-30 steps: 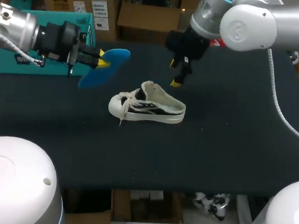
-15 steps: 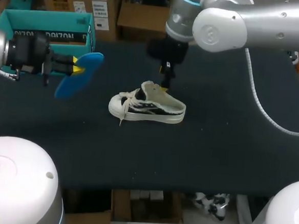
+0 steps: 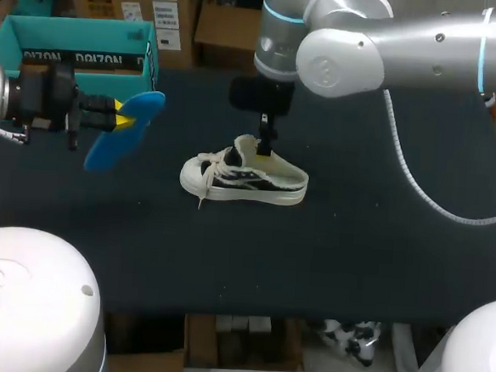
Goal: Open the shoe tongue, take the insole out of the shoe, put the insole back into the shoe, and pack the shoe into the shoebox
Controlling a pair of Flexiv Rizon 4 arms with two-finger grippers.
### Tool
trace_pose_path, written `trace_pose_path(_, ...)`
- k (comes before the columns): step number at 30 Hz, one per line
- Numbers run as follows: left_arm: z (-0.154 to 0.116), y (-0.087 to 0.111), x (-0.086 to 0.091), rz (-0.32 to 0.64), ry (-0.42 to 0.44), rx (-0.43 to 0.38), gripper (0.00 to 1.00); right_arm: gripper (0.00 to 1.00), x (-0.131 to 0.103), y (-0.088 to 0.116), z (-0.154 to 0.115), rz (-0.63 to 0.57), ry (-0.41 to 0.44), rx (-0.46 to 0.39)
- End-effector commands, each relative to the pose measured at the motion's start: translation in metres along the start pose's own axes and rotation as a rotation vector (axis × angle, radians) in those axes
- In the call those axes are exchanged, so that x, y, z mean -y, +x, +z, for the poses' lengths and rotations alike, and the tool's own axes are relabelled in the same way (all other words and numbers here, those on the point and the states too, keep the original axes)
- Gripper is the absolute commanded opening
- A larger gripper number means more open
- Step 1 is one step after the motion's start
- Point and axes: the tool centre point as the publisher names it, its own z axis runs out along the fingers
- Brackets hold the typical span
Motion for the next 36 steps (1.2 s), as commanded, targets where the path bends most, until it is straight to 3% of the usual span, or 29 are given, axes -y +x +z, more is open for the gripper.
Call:
trace_pose_path(1,-0.006,0.007,-0.002,-0.004,-0.003,0.020,0.00,1.00,-0.009,0.000,0.005,0.013,0.070,0.008)
trace_pose_path(2,-0.007,0.007,-0.002,-0.005,-0.005,0.022,0.00,0.94,-0.010,0.000,0.006,0.019,0.079,0.012)
trace_pose_path(4,-0.008,0.008,-0.004,-0.007,-0.007,0.024,0.00,0.43,-0.011,0.002,0.007,0.030,0.090,0.019)
trace_pose_path(6,-0.009,0.010,-0.006,-0.010,-0.010,0.026,0.00,0.00,-0.011,0.003,0.010,0.045,0.115,0.020)
trace_pose_path(21,-0.004,0.010,-0.005,0.002,-0.004,0.008,0.00,0.00,-0.003,0.018,0.010,0.129,0.178,0.033)
trace_pose_path(36,0.015,-0.021,0.008,0.053,0.112,-0.113,0.00,0.00,0.006,0.032,-0.020,0.351,0.127,-0.003)
